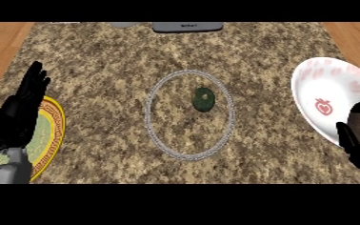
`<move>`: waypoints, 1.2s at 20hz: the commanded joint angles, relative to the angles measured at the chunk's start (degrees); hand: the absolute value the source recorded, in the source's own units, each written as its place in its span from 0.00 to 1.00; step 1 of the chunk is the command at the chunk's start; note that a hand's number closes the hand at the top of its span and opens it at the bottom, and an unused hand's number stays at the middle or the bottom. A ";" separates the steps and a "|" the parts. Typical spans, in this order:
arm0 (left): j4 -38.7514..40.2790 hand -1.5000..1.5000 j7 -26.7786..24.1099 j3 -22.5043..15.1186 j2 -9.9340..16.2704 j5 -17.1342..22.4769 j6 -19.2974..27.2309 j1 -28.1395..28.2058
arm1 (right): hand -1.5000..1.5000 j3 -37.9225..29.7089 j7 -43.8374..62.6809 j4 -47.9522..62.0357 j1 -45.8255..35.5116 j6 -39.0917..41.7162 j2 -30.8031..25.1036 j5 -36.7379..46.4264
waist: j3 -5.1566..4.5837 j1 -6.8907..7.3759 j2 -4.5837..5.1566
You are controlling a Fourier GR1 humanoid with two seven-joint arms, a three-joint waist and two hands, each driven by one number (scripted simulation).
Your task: Pick the cupcake from the placemat and place it in the bowl
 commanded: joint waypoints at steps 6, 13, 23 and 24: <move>-0.40 0.50 -0.79 -2.37 -2.33 -1.80 -0.06 -0.16 | 1.00 -9.31 -17.50 21.97 -2.77 12.08 7.15 -10.00 | -0.01 3.28 0.58; -1.02 0.50 2.24 -0.78 -0.73 -0.73 -2.04 -2.37 | 1.00 -4.57 -23.19 38.25 -14.69 15.34 16.81 -0.71 | -0.04 3.51 0.54; 0.81 0.50 -1.03 -2.32 -2.54 -1.90 -1.86 -3.06 | 0.00 0.30 -26.05 69.65 -27.17 23.78 20.11 8.10 | 0.03 5.07 1.05; 1.26 0.50 -2.96 -4.04 -5.01 -3.50 -0.06 -2.51 | 0.00 0.00 -29.20 74.04 -29.32 24.82 20.78 8.60 | 0.05 5.15 1.14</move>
